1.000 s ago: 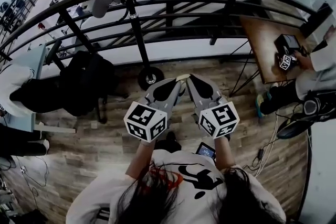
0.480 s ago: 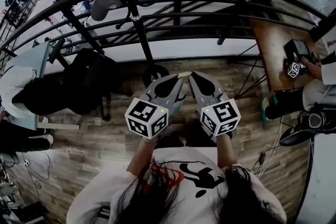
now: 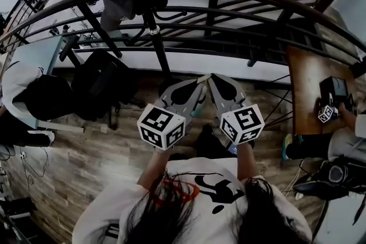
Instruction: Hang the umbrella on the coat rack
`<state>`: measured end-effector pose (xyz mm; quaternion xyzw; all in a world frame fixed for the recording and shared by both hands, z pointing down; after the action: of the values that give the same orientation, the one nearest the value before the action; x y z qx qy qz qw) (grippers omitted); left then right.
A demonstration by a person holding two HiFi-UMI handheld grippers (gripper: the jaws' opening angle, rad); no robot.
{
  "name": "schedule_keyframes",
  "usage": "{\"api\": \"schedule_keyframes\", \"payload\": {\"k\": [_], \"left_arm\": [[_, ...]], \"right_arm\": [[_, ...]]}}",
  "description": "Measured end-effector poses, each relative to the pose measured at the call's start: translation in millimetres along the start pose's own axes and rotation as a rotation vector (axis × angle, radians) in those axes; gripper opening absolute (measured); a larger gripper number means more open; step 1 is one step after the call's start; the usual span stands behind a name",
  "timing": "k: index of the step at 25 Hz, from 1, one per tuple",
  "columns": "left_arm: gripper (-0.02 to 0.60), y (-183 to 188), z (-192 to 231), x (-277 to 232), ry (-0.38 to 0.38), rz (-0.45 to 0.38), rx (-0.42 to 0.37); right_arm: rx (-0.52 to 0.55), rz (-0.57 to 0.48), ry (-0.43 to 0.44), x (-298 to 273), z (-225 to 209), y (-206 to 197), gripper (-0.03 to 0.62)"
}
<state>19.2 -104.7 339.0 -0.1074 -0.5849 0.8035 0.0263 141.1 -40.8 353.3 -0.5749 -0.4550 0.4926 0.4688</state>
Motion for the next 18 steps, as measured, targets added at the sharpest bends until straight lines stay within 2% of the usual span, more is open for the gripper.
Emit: {"api": "schedule_keyframes", "payload": {"k": [6, 12, 18], "left_arm": [[0.000, -22, -11, -36, 0.098, -0.046, -0.032], [0.000, -14, 5, -68, 0.197, -0.060, -0.012], [0.000, 3, 15, -93, 0.280, -0.076, -0.029]], "right_arm": [[0.024, -0.053, 0.095, 2, -43, -22, 0.026], [0.040, -0.050, 0.191, -24, -79, -19, 0.026], [0.063, -0.062, 0.276, -51, -107, -6, 0.026]]}}
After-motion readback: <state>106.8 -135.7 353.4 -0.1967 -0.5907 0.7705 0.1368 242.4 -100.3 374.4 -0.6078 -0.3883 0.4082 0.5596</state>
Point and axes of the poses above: the fingertips, and each gripper's own axes: x backward along the fingers, z to its left, y out of its top, the point moved 8 cm from there along x, backward along the fingers, and after that the axes turned 1 degree about x, right-handed, at the moved point
